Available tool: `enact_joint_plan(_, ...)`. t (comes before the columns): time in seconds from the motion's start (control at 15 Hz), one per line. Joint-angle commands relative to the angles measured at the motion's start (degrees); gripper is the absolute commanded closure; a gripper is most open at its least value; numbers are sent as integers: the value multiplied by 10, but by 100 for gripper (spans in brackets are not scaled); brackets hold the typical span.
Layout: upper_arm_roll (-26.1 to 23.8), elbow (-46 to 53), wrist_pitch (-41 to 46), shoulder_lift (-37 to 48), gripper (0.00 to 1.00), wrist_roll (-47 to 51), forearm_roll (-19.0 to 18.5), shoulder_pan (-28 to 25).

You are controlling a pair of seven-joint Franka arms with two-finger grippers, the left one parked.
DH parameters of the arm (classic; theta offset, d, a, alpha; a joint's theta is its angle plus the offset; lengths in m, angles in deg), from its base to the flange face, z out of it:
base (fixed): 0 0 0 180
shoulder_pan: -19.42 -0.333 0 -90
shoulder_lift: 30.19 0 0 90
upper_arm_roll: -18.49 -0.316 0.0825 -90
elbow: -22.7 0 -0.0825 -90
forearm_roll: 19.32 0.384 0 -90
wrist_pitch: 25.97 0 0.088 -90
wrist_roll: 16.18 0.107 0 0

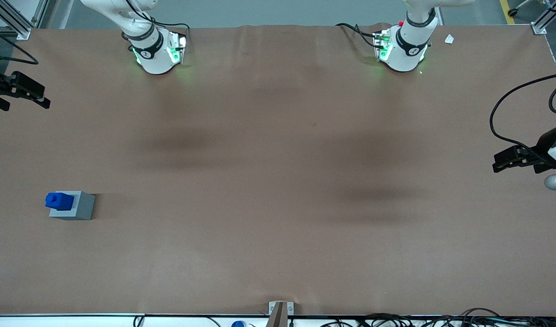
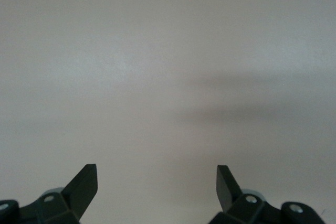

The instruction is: Insert blue part into gray base with right arm

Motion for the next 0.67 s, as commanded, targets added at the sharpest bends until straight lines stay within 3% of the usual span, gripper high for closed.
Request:
enact_joint_plan(0.0, 2, -17, 2, 18, 0, 11, 4, -24)
enact_joint_plan(0.6, 8, 2, 3, 13, 0, 11, 26, -15)
